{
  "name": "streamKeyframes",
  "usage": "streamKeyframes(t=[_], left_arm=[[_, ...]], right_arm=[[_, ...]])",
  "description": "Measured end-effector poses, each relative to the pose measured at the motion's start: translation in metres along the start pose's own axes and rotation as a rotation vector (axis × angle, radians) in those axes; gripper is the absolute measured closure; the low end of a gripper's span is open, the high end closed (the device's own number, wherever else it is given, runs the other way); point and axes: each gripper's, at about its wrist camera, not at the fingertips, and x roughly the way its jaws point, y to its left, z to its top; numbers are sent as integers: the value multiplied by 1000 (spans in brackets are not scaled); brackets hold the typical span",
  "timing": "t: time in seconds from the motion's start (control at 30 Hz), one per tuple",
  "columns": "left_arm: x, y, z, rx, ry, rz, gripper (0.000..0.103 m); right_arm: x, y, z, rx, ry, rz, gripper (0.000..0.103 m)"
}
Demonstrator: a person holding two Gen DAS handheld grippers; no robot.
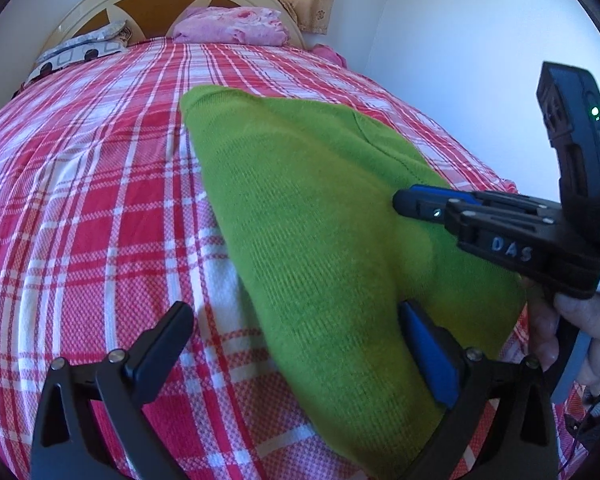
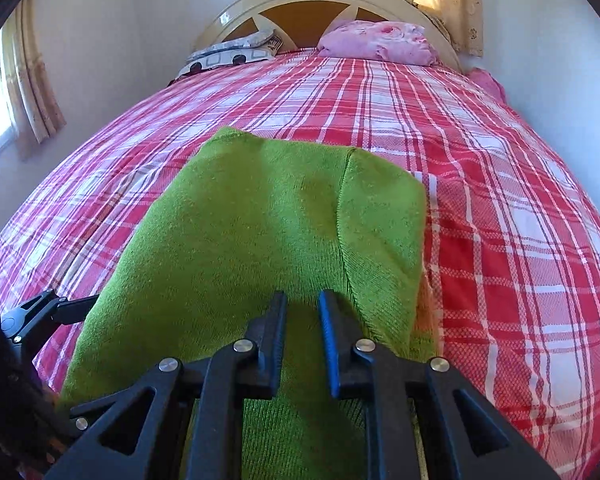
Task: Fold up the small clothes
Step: 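Pinch and straighten the folded sweater edge with the right tool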
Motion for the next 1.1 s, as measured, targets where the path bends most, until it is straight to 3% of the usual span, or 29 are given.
streamKeyframes(t=[0.1,0.23,0.47,0.5,0.53,0.57,0.6,0.77,0.87,0.93,0.97,1.03,1.1], left_arm=[[0,1,-1,-8,-4,-2,0],[-2,-2,-4,-6,-12,2,0],[-3,-1,-6,-12,-17,-5,0],[-4,0,-7,-16,-17,-9,0],[-4,0,-7,-17,-17,-10,0],[-4,0,-7,-18,-19,-11,0],[-5,0,-7,-20,-20,-13,0],[-2,-1,-6,-17,-1,-38,0],[0,-8,-6,17,10,-7,0],[-1,-7,-7,13,5,-11,0],[-1,-6,-7,5,5,-18,0],[-3,-4,-7,-1,1,-22,0],[-3,-4,-7,-2,-1,-22,0]], right_arm=[[-13,-4,9,30,-19,35,82],[-25,-27,26,112,-83,-5,48],[16,-58,46,163,42,-29,50],[26,-58,46,162,73,-21,62],[33,-59,45,171,93,6,82],[35,-59,47,171,90,10,92],[34,-57,49,158,83,9,94],[25,-57,66,122,24,-18,96],[51,-66,50,121,90,-88,96],[45,-72,46,143,51,-57,94],[41,-75,45,156,49,-48,92],[23,-79,42,182,34,-39,73],[0,-77,38,191,-5,-8,69]])
